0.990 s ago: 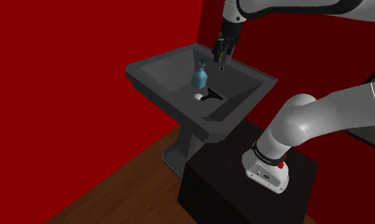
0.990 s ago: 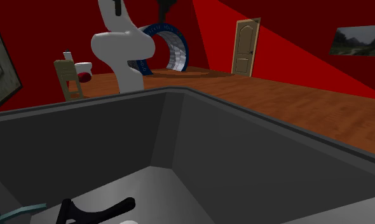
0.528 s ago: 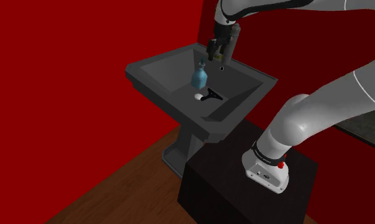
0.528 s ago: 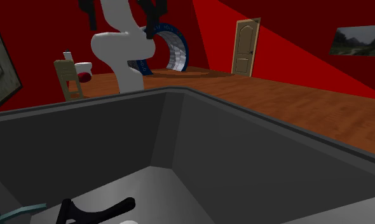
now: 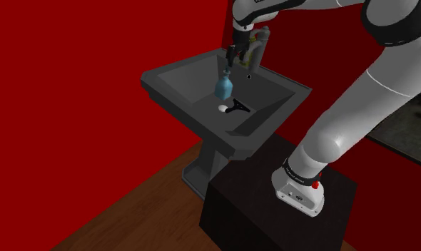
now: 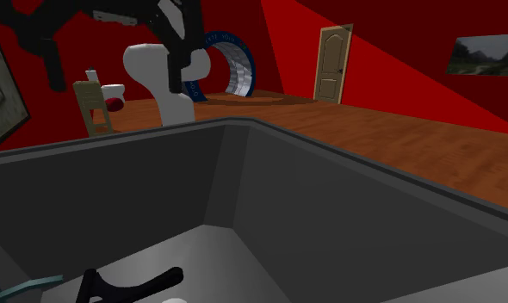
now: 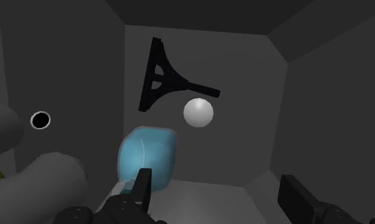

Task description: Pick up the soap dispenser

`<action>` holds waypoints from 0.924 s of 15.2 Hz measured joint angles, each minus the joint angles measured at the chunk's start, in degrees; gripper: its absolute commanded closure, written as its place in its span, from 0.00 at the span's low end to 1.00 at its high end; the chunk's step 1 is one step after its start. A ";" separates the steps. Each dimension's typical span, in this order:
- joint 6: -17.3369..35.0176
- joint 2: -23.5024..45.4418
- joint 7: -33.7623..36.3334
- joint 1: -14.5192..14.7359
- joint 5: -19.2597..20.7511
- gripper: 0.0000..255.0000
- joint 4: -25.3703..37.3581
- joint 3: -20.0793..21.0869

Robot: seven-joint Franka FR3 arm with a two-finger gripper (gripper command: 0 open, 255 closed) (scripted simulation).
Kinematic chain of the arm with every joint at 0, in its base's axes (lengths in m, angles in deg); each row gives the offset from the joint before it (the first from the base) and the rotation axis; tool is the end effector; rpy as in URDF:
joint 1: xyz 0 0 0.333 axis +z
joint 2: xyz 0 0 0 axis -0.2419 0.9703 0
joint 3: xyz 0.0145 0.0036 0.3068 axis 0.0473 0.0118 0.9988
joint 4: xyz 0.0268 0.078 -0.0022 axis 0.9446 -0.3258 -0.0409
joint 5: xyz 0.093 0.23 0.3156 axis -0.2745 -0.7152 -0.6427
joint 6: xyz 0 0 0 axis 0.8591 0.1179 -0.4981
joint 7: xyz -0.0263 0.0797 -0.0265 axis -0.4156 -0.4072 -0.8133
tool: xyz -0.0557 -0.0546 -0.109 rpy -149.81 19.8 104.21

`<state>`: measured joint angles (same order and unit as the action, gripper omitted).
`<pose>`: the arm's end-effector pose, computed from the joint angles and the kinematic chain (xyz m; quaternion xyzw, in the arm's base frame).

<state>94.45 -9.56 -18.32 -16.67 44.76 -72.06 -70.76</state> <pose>0.5079 -0.1625 0.4336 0.9988 0.0050 0.0091 0.0474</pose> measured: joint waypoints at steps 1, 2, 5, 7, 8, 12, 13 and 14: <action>0.42 2.39 -0.98 -0.15 -0.64 0.00 1.80 -0.41; 1.04 4.62 -1.97 -0.37 -1.27 0.00 3.18 -0.80; 1.34 11.64 -5.80 -1.62 -3.50 0.00 9.25 -2.03; 1.47 17.06 -8.10 -2.62 -5.27 0.00 14.08 -2.42; 1.31 19.25 -9.01 -3.10 -5.98 0.00 16.11 -2.48; 0.44 27.40 -11.88 -5.07 -8.47 0.00 24.21 -2.35; 0.70 28.14 -12.06 -5.22 -8.68 0.00 24.62 -2.29; 1.21 28.75 -12.21 -5.35 -8.86 0.00 24.69 -2.24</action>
<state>95.65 19.18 -30.53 -22.02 35.90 -47.38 -73.00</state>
